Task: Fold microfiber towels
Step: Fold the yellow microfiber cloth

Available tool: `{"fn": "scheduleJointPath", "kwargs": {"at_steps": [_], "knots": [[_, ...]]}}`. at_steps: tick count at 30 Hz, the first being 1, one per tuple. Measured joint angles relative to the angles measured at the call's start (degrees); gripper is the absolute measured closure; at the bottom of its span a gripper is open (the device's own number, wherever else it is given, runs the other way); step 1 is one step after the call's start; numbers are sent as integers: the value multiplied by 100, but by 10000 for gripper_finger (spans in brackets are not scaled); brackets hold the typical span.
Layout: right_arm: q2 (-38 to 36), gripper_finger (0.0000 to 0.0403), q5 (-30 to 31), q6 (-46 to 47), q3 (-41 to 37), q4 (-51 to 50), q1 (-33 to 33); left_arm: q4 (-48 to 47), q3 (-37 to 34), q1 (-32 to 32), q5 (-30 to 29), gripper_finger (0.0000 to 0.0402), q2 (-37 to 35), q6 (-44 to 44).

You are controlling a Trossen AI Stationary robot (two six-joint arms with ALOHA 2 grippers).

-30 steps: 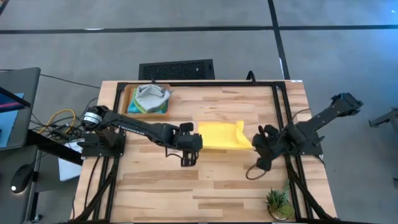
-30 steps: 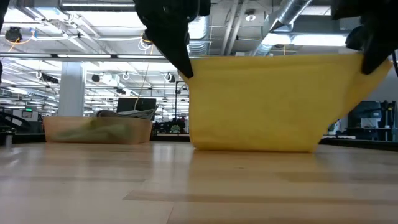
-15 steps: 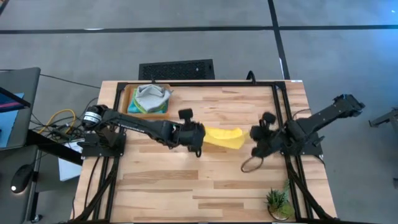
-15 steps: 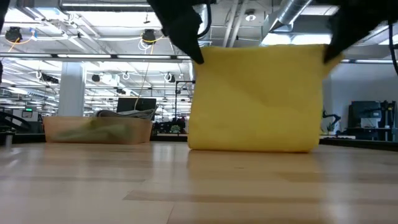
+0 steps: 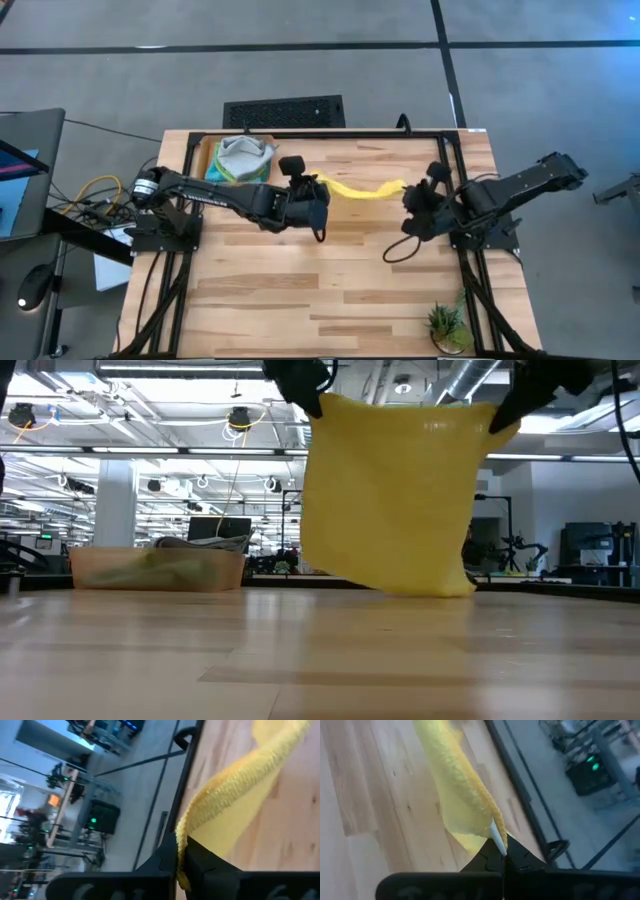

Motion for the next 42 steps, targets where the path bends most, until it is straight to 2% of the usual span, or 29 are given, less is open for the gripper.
{"fn": "scheduleJointPath", "kwargs": {"at_steps": [3, 9, 15, 18, 25, 31, 36, 42], "knots": [[-21, 397, -76, 156, 89, -19, -32, -54, 58, 3, 272, 401, -24, -165], [110, 397, -1036, 685, -171, -57, 284, -707, -62, -117, 1513, 401, 47, -933], [493, 395, -1937, 1535, -490, -31, 878, -987, -242, -513, 2414, 401, 53, -1634], [771, 397, -2104, 1890, -507, -2, 1233, -999, -242, -788, 2849, 401, 53, -1906], [1455, 396, -2608, 2445, -511, 603, 1898, -880, -270, -1400, 3216, 401, 105, -2727], [1962, 397, -2832, 2688, -521, 1096, 2220, -358, -694, -1755, 3623, 401, 339, -3159], [2258, 396, -2851, 2779, -518, 1324, 2264, -276, -714, -1920, 3783, 401, 773, -3453], [2493, 395, -2682, 2474, -524, 1236, 1995, -384, -718, -1898, 3568, 401, 1040, -3639]]}}
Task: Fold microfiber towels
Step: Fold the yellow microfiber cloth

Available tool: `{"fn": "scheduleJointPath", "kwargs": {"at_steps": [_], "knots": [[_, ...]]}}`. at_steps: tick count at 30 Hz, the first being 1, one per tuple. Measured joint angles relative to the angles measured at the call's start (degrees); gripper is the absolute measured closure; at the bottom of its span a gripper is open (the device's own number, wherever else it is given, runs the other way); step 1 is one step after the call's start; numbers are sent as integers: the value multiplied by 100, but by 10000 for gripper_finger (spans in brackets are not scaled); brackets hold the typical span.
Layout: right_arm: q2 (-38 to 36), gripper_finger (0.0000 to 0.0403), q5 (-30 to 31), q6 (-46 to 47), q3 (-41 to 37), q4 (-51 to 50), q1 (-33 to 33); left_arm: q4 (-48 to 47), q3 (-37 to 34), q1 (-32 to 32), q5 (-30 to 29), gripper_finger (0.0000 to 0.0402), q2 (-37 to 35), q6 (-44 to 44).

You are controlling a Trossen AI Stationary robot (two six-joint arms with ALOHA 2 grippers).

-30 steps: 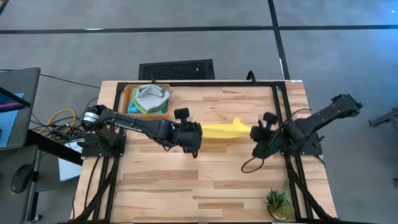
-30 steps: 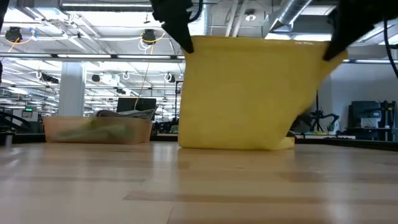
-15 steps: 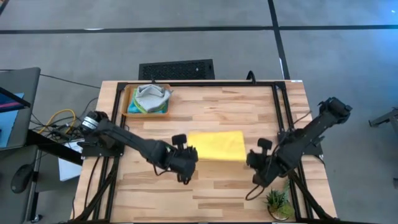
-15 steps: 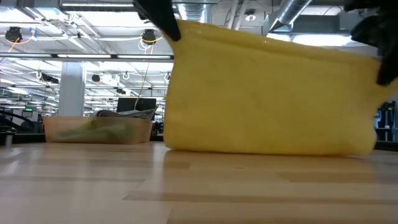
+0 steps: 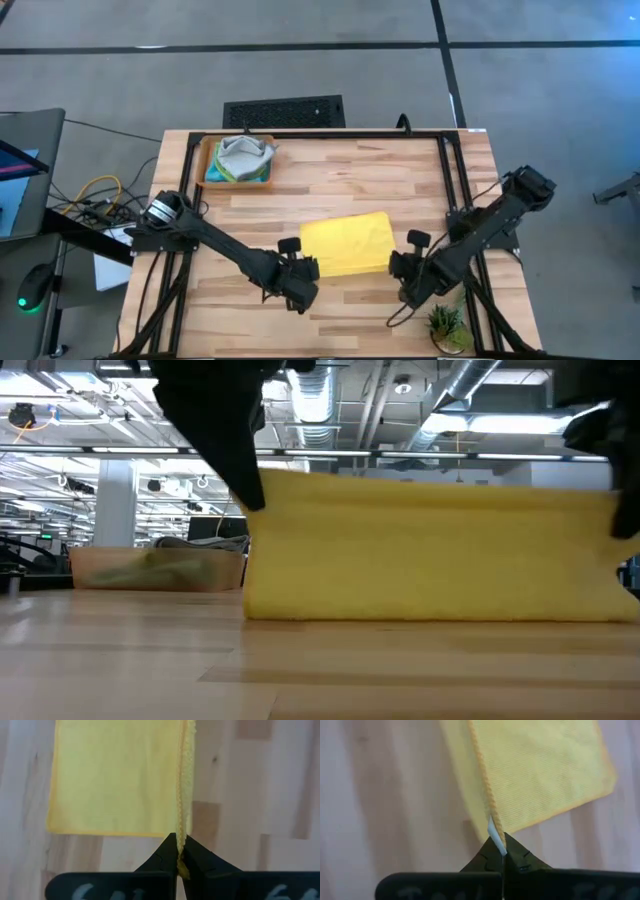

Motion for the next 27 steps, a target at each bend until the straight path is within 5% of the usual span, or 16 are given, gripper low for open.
{"fn": "scheduleJointPath", "kwargs": {"at_steps": [6, 27], "knots": [[123, 395, 331, -455, -2, -252, -539, -382, 2, 233, -359, 401, 22, -194], [208, 382, 622, -1944, -257, -172, -2082, -637, 2, 1396, -147, 402, 36, 88]]}}
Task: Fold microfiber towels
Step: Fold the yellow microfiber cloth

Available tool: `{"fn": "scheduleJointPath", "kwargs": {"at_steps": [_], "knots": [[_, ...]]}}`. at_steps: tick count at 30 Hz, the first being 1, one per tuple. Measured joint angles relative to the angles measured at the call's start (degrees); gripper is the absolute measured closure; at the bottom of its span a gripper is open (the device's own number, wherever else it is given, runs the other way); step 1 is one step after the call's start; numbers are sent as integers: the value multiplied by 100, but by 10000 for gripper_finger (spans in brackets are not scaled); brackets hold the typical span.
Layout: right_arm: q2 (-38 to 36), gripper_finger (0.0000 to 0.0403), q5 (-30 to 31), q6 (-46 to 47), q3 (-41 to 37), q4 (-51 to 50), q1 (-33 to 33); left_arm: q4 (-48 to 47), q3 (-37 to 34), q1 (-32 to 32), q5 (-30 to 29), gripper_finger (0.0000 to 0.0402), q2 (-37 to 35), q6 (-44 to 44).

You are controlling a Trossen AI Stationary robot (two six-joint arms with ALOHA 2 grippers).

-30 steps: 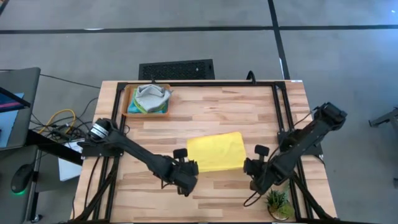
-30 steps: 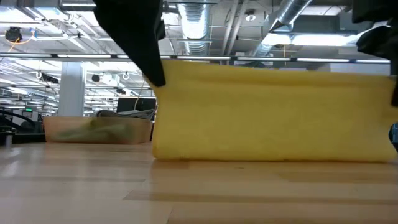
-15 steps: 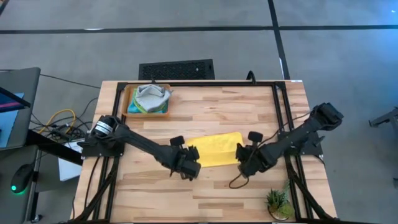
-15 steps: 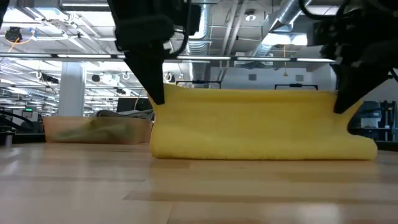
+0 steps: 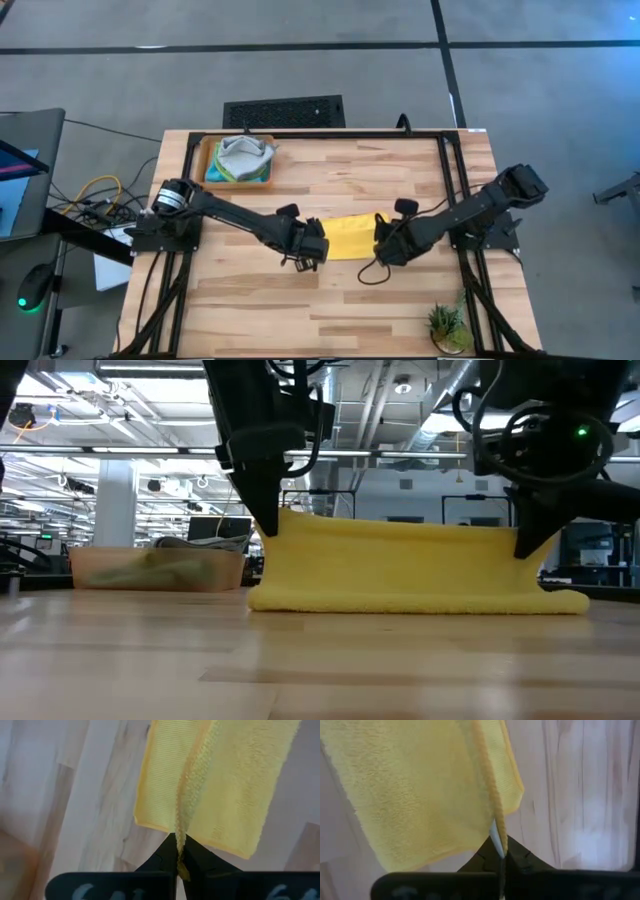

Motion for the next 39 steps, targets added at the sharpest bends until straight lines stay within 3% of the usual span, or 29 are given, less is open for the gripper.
{"fn": "scheduleJointPath", "kwargs": {"at_steps": [6, 15, 21, 27, 32, 39], "knots": [[0, 338, 4, -299, -2, -17, -218, -15, 0, 100, -22, 387, 0, -27], [0, 240, 22, -301, -2, -2, -392, -14, 0, 213, -123, 305, -1, -2], [0, 196, 20, -314, -2, 4, -391, -25, 0, 220, 28, 269, -1, 150], [0, 184, -8, -551, -2, 36, 33, 318, 0, -173, 497, 272, 1, 1136], [0, 189, -7, -554, 0, 134, 243, 1128, 7, -352, 1208, 286, 122, 2157], [0, 197, -7, -508, 2, 203, 249, 1236, -13, -86, 1590, 301, 713, 2408]]}}
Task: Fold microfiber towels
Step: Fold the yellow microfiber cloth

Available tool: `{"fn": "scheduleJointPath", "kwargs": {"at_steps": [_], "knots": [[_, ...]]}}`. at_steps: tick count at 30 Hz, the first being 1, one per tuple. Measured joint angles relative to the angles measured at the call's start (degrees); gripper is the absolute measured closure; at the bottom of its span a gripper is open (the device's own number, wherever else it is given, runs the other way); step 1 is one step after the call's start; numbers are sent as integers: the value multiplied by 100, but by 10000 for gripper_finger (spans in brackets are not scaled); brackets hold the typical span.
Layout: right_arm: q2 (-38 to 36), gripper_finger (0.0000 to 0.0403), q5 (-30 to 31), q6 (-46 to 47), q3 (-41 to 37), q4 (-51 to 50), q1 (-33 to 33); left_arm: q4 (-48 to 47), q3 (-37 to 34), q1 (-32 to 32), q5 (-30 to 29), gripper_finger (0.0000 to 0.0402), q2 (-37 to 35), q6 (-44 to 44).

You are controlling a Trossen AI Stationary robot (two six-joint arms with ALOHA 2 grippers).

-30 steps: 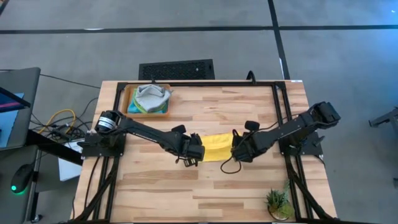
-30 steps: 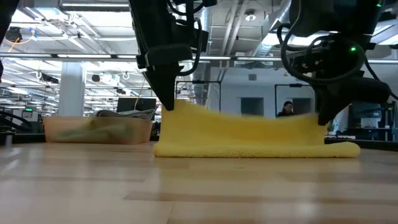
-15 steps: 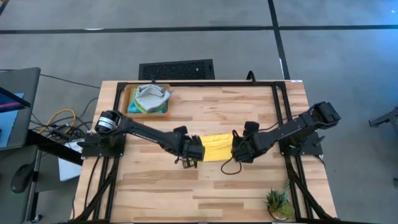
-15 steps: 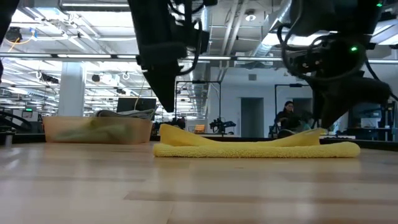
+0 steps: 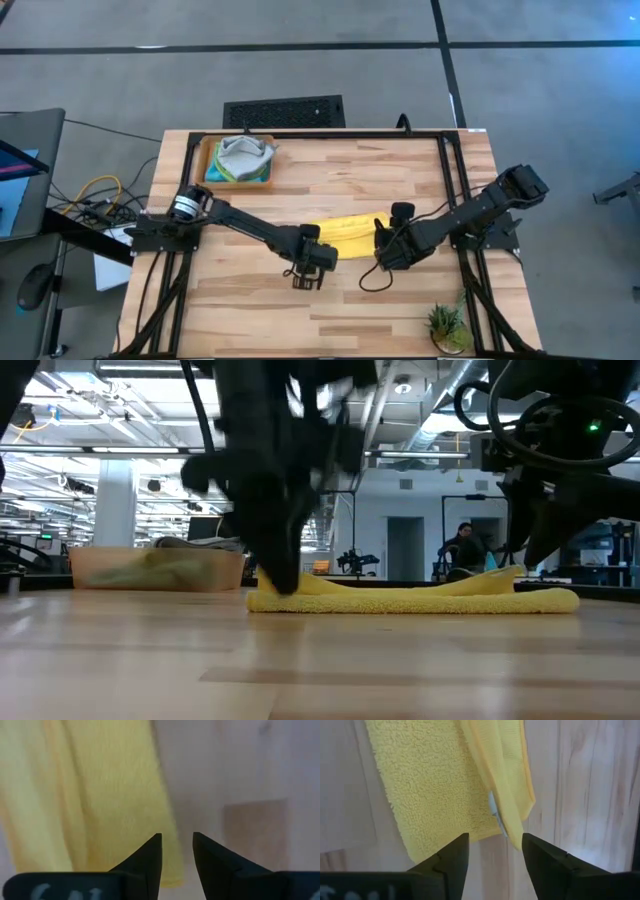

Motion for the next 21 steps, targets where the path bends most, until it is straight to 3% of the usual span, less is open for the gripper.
{"fn": "scheduleJointPath", "kwargs": {"at_steps": [11, 17, 21], "knots": [[0, 201, 2, 20, 2, 12, 0, -240, 15, 434, -555, 306, 53, 101], [0, 204, 0, 61, 2, 68, 0, -302, 15, 659, -1350, 306, 37, 6], [0, 204, -10, 63, 2, 66, 0, -369, 15, 776, -1208, 306, 27, -82]]}}
